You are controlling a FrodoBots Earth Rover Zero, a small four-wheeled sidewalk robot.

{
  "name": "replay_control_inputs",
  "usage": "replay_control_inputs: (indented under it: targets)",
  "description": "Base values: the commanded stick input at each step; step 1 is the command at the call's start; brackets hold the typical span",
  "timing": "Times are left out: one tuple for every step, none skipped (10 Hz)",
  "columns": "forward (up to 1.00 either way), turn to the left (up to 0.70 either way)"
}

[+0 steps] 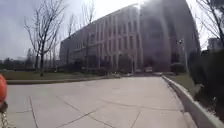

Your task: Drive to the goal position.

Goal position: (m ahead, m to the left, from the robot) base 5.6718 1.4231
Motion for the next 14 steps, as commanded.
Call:
replay_control_inputs:
  targets:
    - [0.70,-0.01]
    - [0.70,-0.01]
    - [0.70,-0.01]
    - [0.70,-0.01]
    - [0.70,-0.01]
    - [0.70,-0.01]
    - [0.70,-0.01]
    - [0.70,-0.01]
    - [0.70,-0.01]
    - [0.70,-0.01]
    - [0.70,-0.01]
    - [0.70,-0.01]
    - [0.70,-0.01]
    - [0.70,-0.01]
